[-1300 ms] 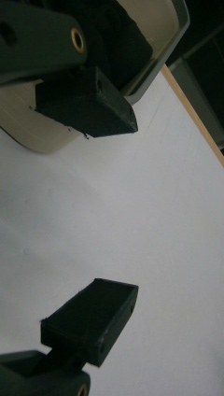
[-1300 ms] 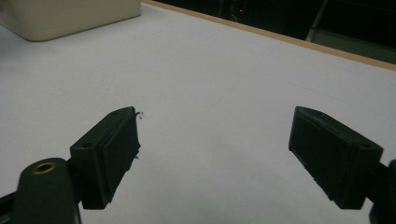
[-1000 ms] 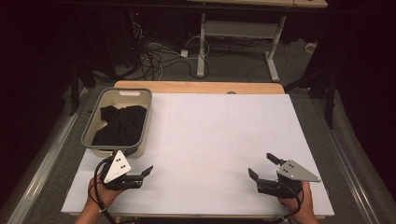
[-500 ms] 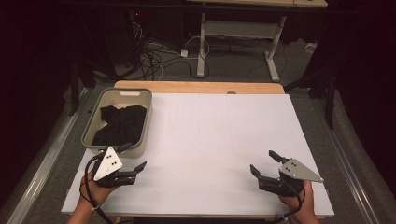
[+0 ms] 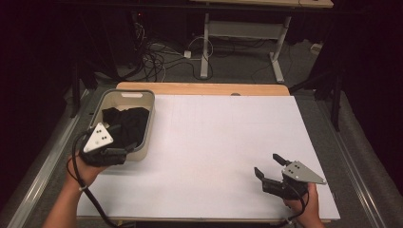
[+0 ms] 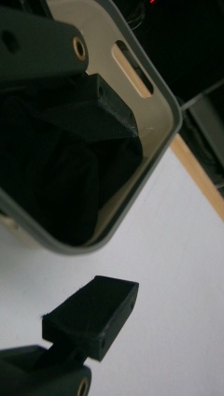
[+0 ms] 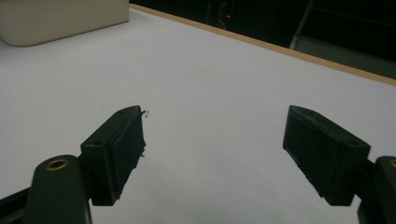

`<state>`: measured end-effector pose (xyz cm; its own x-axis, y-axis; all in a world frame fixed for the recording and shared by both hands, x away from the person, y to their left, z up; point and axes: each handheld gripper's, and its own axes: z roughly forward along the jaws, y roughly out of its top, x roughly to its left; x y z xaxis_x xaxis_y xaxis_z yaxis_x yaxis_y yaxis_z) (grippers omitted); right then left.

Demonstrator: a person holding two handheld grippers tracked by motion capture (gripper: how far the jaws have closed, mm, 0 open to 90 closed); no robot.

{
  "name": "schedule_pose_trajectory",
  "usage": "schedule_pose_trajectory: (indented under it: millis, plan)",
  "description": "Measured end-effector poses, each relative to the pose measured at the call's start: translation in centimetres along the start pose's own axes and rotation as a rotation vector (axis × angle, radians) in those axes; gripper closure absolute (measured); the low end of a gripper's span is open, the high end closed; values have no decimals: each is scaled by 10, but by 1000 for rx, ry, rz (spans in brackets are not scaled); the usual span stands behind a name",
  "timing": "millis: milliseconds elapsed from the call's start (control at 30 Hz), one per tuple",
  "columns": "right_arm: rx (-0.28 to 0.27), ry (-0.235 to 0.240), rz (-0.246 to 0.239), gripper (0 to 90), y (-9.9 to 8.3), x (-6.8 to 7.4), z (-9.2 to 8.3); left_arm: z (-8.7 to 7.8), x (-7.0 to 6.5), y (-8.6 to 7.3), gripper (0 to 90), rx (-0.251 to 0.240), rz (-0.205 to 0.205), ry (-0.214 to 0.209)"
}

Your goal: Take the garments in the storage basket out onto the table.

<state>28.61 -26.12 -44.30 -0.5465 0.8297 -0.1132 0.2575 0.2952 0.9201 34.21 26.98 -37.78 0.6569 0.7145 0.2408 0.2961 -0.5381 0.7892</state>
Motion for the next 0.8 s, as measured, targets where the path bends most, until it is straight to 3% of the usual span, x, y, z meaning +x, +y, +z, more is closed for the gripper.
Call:
schedule_pose_trajectory:
  millis: [67, 233, 300, 400, 433, 467, 533, 567, 733, 800]
  plan:
    - [5, 3, 1, 211, 0, 0, 1, 10, 13, 8, 212, 69, 7, -31]
    - [28, 9, -17, 211, -2, 2, 4, 45, 42, 18, 209, 224, -5, -32]
    - [33, 10, -24, 211, -2, 3, 5, 60, 54, 18, 198, 261, -62, -89]
    - [40, 14, -25, 211, -3, 3, 5, 84, 63, 12, 196, 355, -67, -87]
    - [44, 16, -25, 211, -3, 3, 5, 84, 63, 12, 196, 355, -67, -87]
    - [46, 17, -28, 211, -3, 4, 5, 100, 69, 7, 195, 438, -55, -68]
    - [49, 23, -32, 211, -4, 4, 5, 110, 78, 1, 160, 468, -119, -95]
    - [50, 24, -35, 211, -4, 4, 5, 114, 80, -1, 159, 499, -130, -91]
    - [59, 33, -54, 211, -5, 5, 5, 126, 81, -4, 141, 572, -130, -100]
    - [62, 39, -60, 211, -5, 5, 6, 129, 82, -7, 139, 596, -161, -104]
